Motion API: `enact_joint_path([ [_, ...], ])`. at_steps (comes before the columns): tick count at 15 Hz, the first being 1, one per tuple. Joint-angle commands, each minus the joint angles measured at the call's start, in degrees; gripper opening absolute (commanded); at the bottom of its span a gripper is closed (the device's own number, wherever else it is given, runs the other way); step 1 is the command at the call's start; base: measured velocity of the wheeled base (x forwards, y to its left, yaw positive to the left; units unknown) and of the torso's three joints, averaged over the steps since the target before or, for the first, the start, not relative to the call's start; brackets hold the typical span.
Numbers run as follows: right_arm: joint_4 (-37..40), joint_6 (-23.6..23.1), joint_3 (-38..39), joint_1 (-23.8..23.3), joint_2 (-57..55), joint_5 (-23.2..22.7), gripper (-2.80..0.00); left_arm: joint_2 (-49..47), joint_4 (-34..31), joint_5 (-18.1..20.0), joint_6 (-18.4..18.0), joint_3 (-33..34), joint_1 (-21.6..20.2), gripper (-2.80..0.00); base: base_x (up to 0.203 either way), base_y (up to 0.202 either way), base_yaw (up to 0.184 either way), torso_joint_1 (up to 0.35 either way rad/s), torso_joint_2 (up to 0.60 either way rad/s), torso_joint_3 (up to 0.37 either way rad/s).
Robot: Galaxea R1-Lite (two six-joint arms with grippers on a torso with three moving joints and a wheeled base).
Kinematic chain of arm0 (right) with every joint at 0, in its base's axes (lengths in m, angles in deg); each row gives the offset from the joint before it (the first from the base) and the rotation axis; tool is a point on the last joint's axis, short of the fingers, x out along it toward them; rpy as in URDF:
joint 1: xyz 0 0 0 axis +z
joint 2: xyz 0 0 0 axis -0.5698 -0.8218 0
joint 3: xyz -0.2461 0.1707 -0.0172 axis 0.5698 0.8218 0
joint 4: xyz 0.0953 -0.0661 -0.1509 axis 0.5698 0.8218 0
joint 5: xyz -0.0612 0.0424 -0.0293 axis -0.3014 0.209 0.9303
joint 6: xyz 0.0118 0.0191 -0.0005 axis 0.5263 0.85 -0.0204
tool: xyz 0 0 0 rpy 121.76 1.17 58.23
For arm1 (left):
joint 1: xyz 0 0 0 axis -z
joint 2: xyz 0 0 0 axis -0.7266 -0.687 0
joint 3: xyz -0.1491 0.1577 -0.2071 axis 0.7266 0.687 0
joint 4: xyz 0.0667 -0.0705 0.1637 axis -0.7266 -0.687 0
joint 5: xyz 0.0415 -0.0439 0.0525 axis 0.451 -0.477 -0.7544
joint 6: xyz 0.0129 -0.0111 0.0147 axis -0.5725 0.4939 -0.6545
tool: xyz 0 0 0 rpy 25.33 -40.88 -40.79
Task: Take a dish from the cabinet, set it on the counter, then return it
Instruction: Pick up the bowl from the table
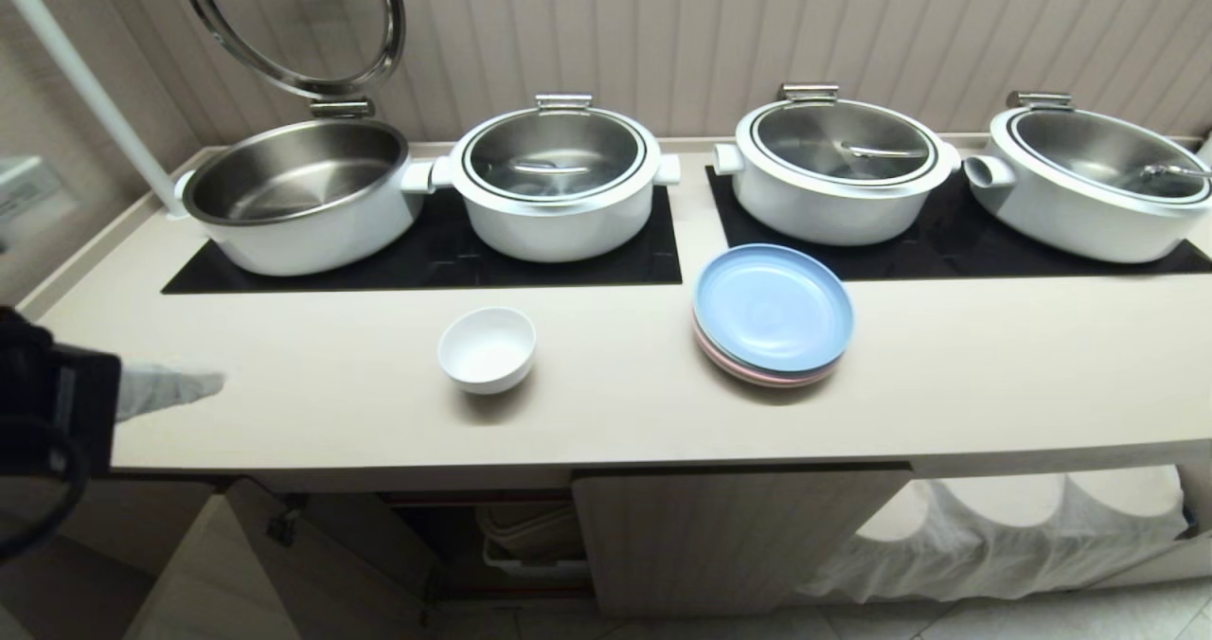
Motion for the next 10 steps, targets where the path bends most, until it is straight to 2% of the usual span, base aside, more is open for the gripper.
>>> enact_joint_path([
  [1,0.0,0.1,0.0,0.0,-0.1,0.0,-2.80,-9.4,-0.4,-0.1,0.9,-5.7,1.6,-2.80,0.000,0.000,0.000,0.000,0.00,0.000],
  [5,0.0,0.1,0.0,0.0,-0.1,0.0,-2.80,-19.3,-0.4,-1.9,2.4,-11.4,3.3,-2.80,0.000,0.000,0.000,0.000,0.00,0.000],
  [8,0.0,0.1,0.0,0.0,-0.1,0.0,-2.80,-26.4,-0.4,-3.3,5.6,-14.7,5.1,-2.80,0.000,0.000,0.000,0.000,0.00,0.000],
  [10,0.0,0.1,0.0,0.0,-0.1,0.0,-2.80,-30.7,-0.6,-3.5,6.3,-16.7,5.4,-2.80,0.000,0.000,0.000,0.000,0.00,0.000],
])
